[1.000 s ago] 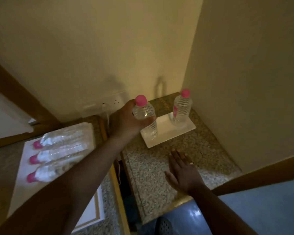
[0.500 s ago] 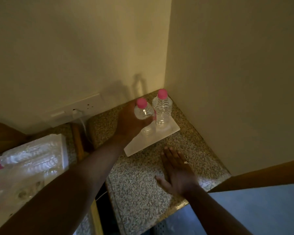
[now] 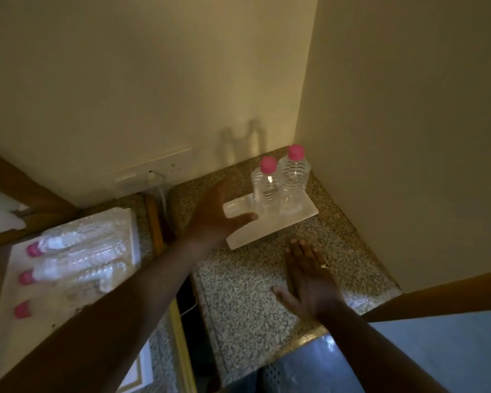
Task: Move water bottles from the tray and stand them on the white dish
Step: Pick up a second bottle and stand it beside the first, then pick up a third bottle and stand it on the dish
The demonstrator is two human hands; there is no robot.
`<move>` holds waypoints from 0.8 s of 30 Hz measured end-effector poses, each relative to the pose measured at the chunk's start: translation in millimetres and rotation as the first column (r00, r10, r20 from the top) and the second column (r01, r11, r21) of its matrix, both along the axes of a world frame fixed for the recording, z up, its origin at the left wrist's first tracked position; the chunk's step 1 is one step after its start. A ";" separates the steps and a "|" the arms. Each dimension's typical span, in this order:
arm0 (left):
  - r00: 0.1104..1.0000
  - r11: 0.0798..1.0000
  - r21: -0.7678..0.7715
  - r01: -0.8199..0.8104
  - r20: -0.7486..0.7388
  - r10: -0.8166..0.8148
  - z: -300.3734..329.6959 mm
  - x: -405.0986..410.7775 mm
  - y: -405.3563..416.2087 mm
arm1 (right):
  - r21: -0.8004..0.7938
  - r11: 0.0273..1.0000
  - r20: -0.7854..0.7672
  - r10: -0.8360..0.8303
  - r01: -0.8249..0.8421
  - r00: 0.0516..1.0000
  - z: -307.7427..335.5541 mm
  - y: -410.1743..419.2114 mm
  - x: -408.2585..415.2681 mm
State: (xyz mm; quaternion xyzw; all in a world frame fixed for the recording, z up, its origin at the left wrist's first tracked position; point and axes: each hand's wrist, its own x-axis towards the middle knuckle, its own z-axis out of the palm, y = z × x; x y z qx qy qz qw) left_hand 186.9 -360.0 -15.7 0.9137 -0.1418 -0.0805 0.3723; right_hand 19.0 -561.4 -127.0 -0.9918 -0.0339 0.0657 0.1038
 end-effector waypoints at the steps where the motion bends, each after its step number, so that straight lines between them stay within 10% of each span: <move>1: 0.999 0.999 0.051 0.002 0.040 -0.004 0.2 -7.1 22.0 | 0.006 1.000 -0.007 0.009 -0.009 1.000 0.7 5.8 -0.4; 14: 0.908 0.890 0.350 -0.293 0.394 0.144 -13.0 -145.4 313.0 | 0.061 0.966 0.089 0.246 -0.251 0.965 3.5 167.8 6.4; 24: 0.987 0.826 0.543 -0.153 0.121 0.103 -9.4 -112.2 350.7 | -0.040 0.976 0.110 0.218 -0.215 0.970 -2.7 175.8 7.0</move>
